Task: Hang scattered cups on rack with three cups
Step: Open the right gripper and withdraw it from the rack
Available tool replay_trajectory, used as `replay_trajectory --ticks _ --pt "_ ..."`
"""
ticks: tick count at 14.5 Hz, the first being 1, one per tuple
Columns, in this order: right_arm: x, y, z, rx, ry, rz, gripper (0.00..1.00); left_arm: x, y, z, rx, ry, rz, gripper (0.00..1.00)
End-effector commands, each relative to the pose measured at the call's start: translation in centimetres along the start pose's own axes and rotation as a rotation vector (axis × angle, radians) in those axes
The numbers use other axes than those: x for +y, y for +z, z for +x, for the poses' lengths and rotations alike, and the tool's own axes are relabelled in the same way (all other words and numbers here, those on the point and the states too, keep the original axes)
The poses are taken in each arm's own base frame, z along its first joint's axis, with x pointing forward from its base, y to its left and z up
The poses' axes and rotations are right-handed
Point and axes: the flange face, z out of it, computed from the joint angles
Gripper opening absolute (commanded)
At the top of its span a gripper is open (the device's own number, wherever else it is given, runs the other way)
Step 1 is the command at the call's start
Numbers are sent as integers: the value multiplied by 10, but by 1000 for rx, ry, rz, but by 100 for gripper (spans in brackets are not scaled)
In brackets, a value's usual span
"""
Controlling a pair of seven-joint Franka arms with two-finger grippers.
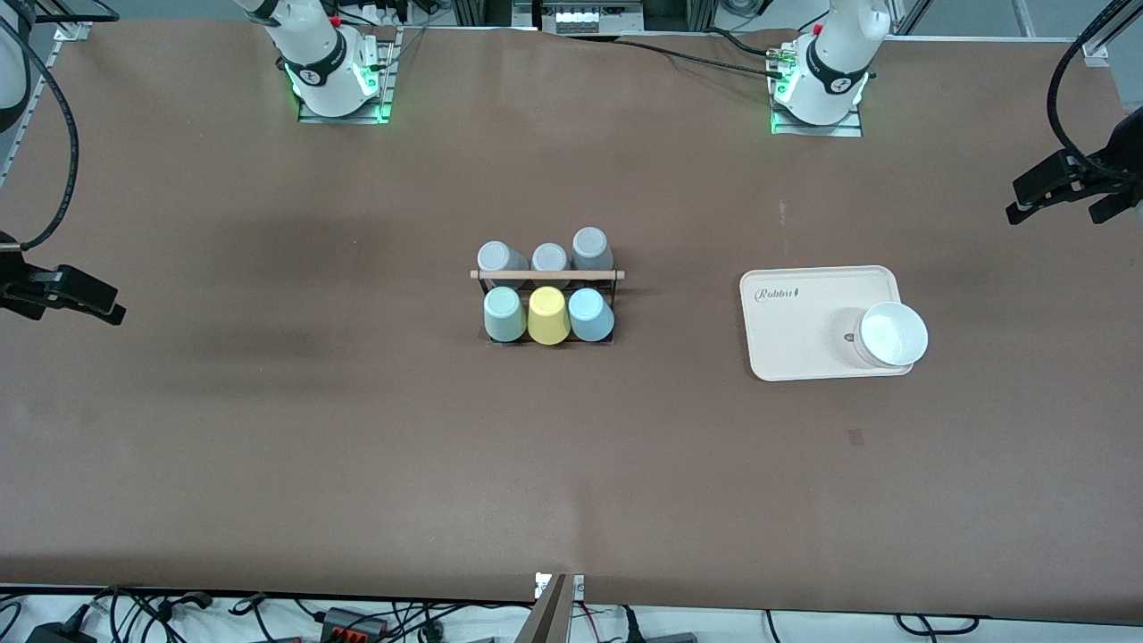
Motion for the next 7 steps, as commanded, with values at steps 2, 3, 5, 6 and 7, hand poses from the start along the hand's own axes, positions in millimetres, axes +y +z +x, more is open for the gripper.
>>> replay_trajectory --ticks 2,3,5,6,7 --pt "1 9 -33 11 -38 -3 100 1 -6 -1 11 1 -3 100" --pt "2 16 -48 7 -35 1 100 1 -6 -1 11 1 -3 100" --pt "4 27 -74 -3 -36 7 100 1 -6 -1 11 1 -3 100" --pt "6 27 -80 -7 -34 8 100 0 -6 -1 11 0 -3 100" --pt "6 24 -84 -10 -35 7 100 1 -6 -1 11 1 -3 100"
